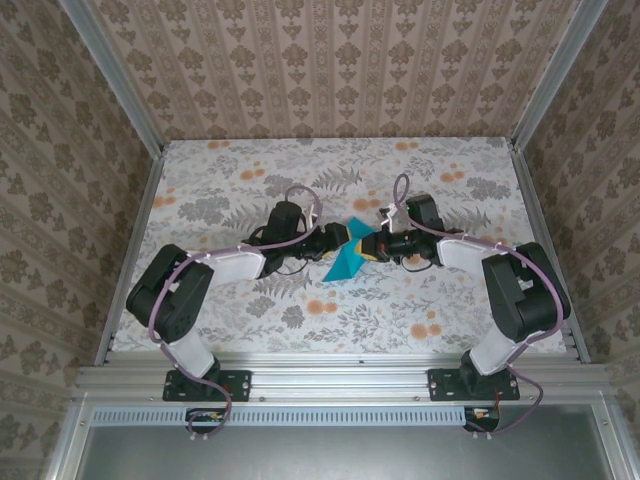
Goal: Fold a paper plane with a square sheet of paper (pick it up from the middle)
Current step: Turn over the paper at the center of the table.
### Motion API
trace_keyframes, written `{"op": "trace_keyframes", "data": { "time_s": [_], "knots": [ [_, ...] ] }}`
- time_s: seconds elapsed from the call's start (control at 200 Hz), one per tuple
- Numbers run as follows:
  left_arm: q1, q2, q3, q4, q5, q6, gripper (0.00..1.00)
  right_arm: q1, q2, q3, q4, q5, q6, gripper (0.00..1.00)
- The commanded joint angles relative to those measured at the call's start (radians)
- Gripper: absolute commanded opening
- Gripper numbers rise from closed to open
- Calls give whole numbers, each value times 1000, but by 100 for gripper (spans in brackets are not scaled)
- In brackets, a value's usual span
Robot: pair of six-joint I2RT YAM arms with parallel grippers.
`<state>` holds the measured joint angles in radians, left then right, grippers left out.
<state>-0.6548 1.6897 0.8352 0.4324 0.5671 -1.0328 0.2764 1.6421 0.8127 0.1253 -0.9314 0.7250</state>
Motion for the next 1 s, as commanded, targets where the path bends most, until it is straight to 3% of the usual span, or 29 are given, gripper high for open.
{"op": "trace_keyframes", "data": {
  "time_s": [0.0,0.385,0.55,0.995],
  "knots": [
    [-11,23,-2,96,18,-70,67,-9,-28,-25,85,-56,61,0],
    [-26,54,46,91,36,-71,66,-25,-40,-49,177,-83,126,0],
    [-29,59,52,150,64,-107,64,-31,-33,-53,185,-84,130,0],
    [-29,68,72,109,115,-77,59,-58,4,-60,163,-67,113,0]
  ]
}}
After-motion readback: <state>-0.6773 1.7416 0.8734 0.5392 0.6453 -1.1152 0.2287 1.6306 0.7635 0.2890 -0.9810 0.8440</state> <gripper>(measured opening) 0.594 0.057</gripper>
